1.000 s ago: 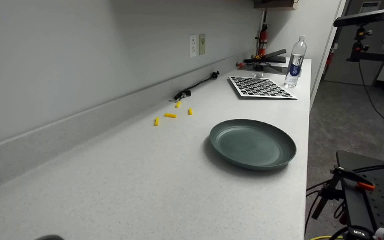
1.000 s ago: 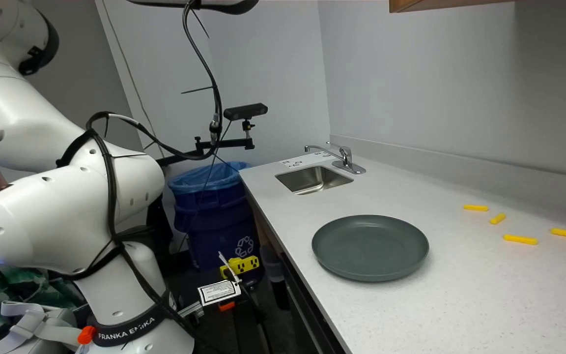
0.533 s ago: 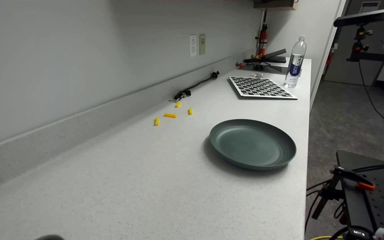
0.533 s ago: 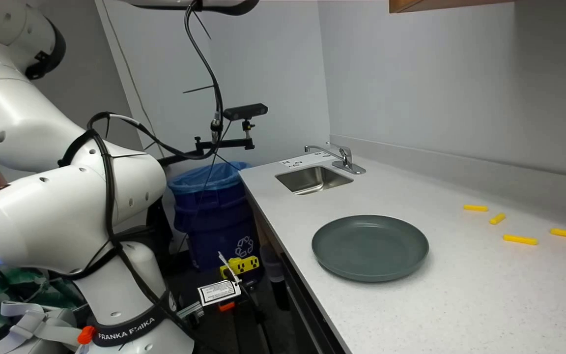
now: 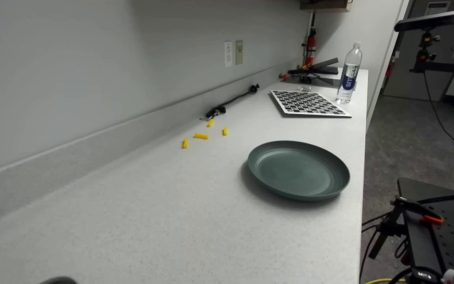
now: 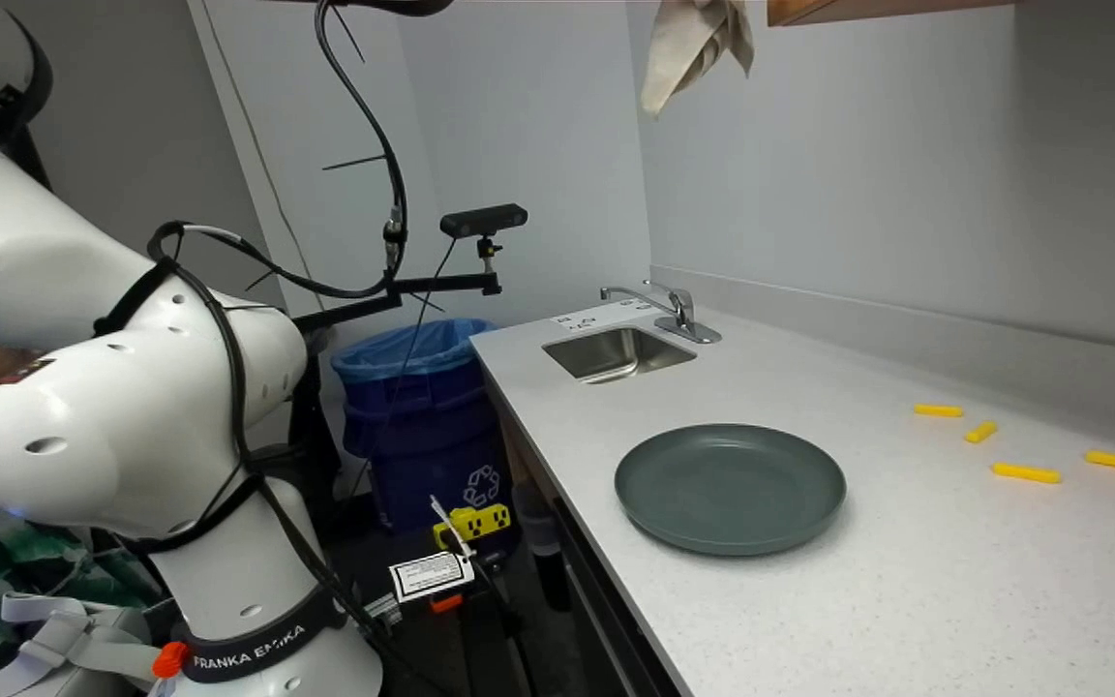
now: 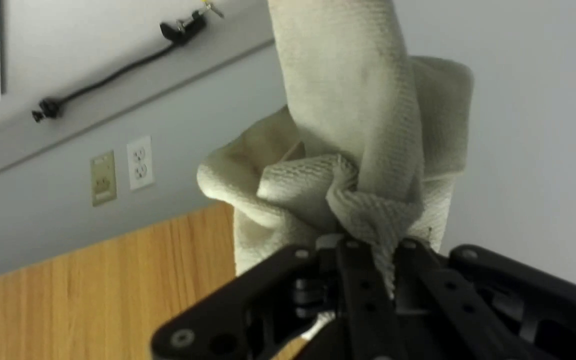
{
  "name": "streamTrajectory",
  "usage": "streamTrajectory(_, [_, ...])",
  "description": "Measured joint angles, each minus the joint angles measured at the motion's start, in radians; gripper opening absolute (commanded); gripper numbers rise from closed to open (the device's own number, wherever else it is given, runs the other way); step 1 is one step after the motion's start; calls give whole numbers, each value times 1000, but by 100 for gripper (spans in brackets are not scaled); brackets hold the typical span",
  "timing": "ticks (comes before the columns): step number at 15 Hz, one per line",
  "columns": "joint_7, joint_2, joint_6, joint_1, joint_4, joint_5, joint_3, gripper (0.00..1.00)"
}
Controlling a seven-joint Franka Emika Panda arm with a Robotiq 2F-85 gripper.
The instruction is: Wipe the cabinet with the cloth
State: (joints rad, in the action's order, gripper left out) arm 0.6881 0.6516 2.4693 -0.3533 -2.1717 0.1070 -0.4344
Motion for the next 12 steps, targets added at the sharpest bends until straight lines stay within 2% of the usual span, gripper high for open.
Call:
streamTrajectory(6, [-49,-205,-5,100,-163,-12,148,2])
streamTrajectory(9, [-129,-309,-37,165,-174,-63,239,2])
streamTrajectory(12, [-196,-380,-96,201,-164,-103,299,2])
